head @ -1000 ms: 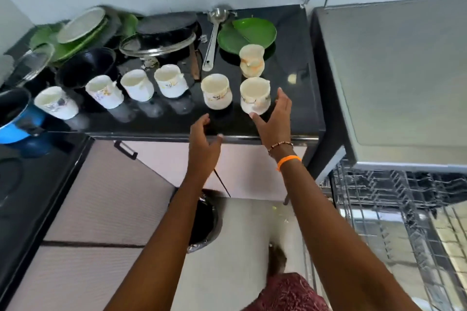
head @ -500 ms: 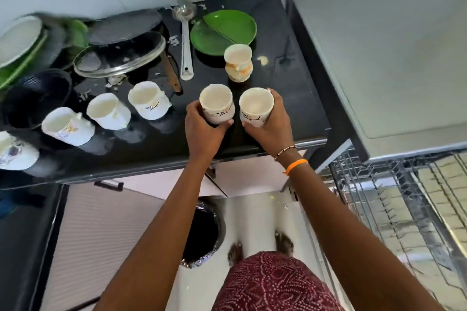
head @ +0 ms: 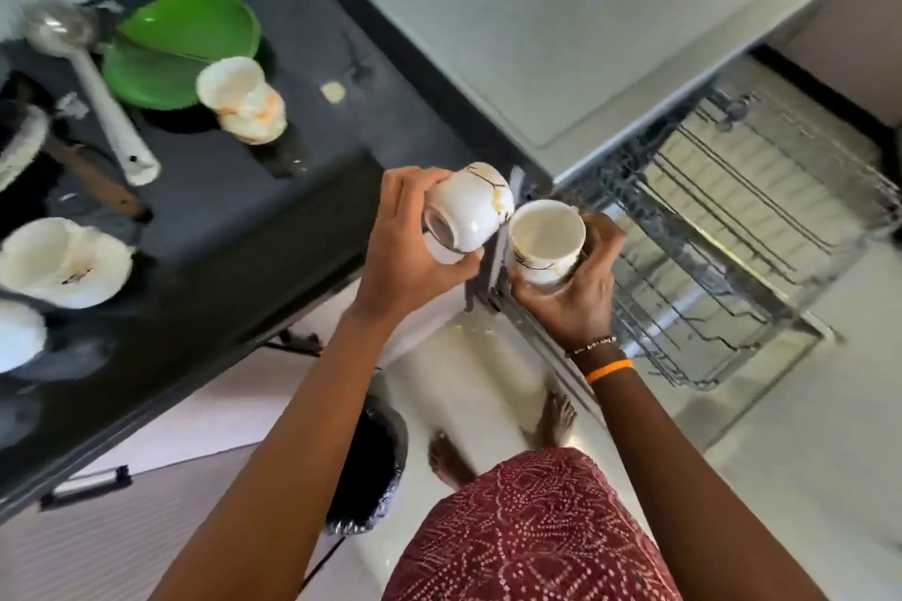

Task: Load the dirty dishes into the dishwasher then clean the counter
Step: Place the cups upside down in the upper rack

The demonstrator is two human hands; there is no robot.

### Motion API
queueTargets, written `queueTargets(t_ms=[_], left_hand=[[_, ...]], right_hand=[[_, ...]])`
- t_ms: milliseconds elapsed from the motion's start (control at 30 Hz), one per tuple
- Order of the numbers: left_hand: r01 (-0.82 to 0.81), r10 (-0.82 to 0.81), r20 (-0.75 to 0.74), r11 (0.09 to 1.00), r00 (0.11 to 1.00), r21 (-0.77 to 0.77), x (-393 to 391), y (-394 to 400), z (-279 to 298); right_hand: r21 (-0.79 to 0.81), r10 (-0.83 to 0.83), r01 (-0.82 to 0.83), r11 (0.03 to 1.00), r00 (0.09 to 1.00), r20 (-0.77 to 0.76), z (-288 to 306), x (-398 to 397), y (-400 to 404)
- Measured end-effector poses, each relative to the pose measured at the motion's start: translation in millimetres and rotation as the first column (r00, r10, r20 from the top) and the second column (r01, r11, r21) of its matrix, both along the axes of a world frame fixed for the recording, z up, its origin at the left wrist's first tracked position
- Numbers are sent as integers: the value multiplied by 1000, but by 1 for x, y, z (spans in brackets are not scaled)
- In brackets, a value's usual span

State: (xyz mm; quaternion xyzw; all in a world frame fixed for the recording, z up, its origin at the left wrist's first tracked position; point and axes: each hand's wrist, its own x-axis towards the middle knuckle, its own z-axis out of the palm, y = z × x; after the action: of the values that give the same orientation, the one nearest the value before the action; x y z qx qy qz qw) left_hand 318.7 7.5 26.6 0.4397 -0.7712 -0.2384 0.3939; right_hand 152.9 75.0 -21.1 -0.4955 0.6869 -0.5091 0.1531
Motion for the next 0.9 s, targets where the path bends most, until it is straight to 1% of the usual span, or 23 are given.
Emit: queueTargets(t_ms=[100, 200, 233, 300, 433, 500, 567, 667, 733, 800, 900], left_hand=[[217, -218, 76, 976, 973, 20, -46, 11, -5], [435, -445, 201, 895, 873, 93, -90, 22, -17], [477, -492, 231, 871, 840, 121, -106, 24, -23], [507, -540, 260, 842, 801, 186, -137, 31, -41], [434, -519, 314, 848, 795, 303, -193, 35, -84], [384, -510, 365, 848, 779, 365, -215, 34, -104], [325, -519, 428, 832, 740, 449, -237, 31, -123], [282, -552, 495, 808, 671, 518, -259, 27, -152], [236, -555, 530, 799, 641, 552, -273, 28, -170], [143, -538, 587, 799, 606, 584, -286, 31, -183], [71, -530, 640, 798, 556, 599, -299, 34, -196]], right_hand=[[85, -111, 109, 990, 994, 19, -19, -45, 30], [188, -174, 172, 967, 985, -5, -41, -89, 56], [225, -177, 176, 958, 984, -16, -47, -104, 64], [300, -160, 166, 939, 986, -42, -59, -132, 77], [450, -114, 116, 886, 993, -32, -87, -185, 90], [522, -69, 102, 847, 994, -83, -102, -206, 93], [597, -16, 104, 796, 988, -151, -114, -224, 92], [673, 59, 85, 734, 980, -188, -131, -239, 87], [705, 109, 61, 706, 975, -194, -144, -246, 82], [742, 175, 25, 670, 966, -190, -157, -248, 77], [771, 234, -11, 636, 955, -179, -173, -249, 74]])
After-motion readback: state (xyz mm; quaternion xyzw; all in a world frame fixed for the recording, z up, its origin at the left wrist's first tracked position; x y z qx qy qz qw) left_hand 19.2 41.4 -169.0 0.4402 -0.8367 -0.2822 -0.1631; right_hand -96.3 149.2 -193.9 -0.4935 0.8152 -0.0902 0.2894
